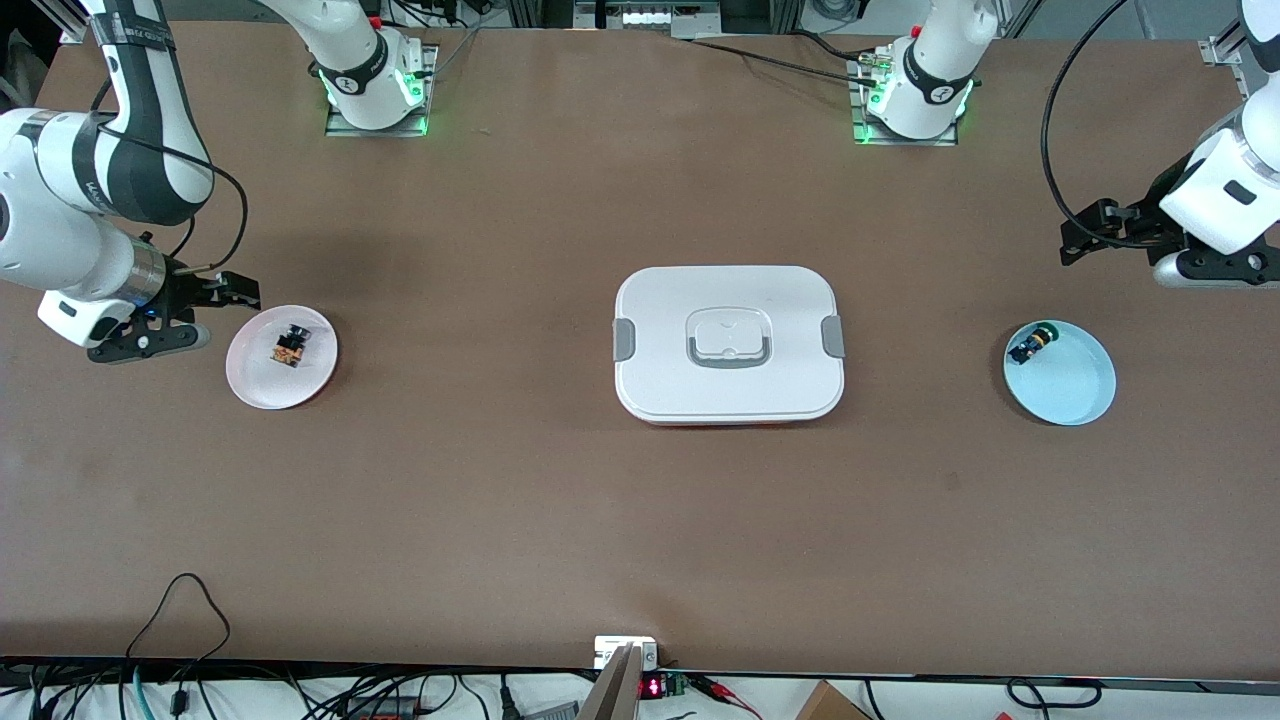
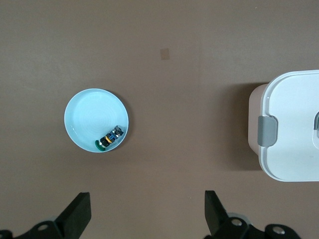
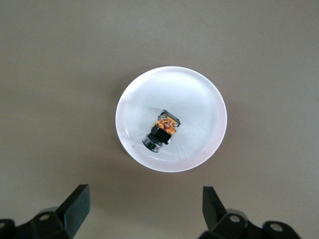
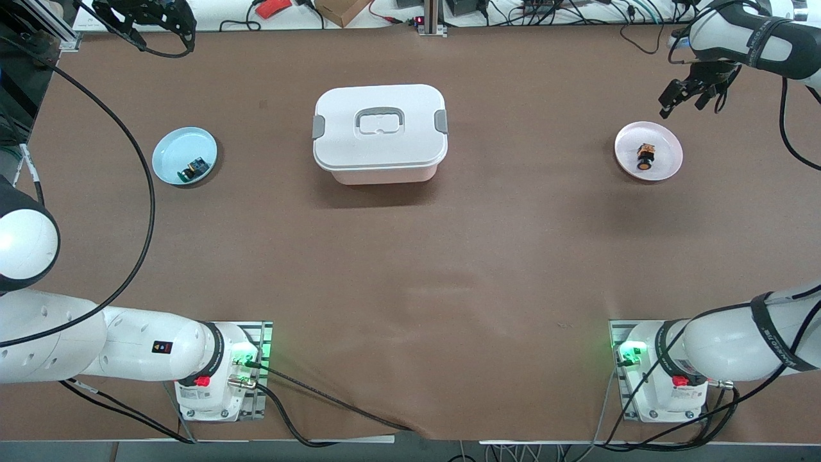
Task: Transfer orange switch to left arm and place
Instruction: 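Lower the right gripper over the orange switch and close on it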
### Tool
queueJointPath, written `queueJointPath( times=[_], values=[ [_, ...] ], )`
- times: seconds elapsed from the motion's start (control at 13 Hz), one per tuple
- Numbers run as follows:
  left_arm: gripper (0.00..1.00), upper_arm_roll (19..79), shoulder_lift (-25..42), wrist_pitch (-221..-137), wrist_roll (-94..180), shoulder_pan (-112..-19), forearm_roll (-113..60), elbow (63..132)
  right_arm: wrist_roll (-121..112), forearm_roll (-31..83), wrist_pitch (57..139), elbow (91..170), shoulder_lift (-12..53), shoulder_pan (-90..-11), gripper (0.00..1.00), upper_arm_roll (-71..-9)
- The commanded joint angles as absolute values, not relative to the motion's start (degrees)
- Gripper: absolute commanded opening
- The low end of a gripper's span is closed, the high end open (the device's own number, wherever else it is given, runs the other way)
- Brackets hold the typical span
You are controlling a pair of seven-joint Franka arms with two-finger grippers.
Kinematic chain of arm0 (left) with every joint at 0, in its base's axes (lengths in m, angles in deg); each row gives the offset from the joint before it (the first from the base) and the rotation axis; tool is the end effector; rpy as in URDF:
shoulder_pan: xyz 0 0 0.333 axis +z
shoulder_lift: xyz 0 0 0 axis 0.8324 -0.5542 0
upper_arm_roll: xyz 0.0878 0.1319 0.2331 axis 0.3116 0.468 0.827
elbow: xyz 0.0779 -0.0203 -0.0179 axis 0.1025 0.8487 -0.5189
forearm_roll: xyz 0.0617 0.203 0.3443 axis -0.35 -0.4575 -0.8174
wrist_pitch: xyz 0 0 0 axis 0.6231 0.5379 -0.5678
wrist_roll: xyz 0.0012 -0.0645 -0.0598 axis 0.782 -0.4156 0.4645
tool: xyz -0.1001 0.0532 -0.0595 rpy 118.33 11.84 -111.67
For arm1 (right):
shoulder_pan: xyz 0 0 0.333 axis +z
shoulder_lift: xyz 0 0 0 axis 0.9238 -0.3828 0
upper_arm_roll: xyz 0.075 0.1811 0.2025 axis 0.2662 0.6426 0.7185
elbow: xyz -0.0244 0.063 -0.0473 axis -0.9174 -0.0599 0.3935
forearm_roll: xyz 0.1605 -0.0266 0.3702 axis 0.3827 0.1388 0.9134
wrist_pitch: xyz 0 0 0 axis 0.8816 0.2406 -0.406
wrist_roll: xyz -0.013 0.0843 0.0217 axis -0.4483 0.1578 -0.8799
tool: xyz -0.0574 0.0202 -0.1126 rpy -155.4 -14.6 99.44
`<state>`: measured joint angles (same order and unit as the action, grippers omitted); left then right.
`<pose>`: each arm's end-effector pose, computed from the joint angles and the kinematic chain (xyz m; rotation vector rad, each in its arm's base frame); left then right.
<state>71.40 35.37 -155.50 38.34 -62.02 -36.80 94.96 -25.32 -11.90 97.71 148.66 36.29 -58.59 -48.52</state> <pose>0.5601 -0.0126 0.5236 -3.1163 0.0036 0.0818 0.5576 -0.0517 0.3078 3.0670 0.5824 -0.2549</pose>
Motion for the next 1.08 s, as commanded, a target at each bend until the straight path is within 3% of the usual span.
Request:
queueJointPath(
  times=[0.0, 0.46, 1.0],
  values=[
    [1.00, 71.8, 35.1, -154.2, 38.7, -62.6, -37.3, 93.5, -40.4, -11.8, 96.4, 149.9, 37.5, -57.5, 1.00, -48.3],
    [1.00, 71.8, 35.1, -154.1, 38.7, -62.6, -37.3, 93.5, -61.7, -11.8, 98.7, 149.9, 32.7, -57.7, 1.00, -48.5],
    [1.00, 71.8, 35.1, -153.9, 38.6, -62.5, -37.3, 93.5, -69.6, -11.6, 112.0, 154.2, 26.2, -62.2, 1.00, -48.3]
  ],
)
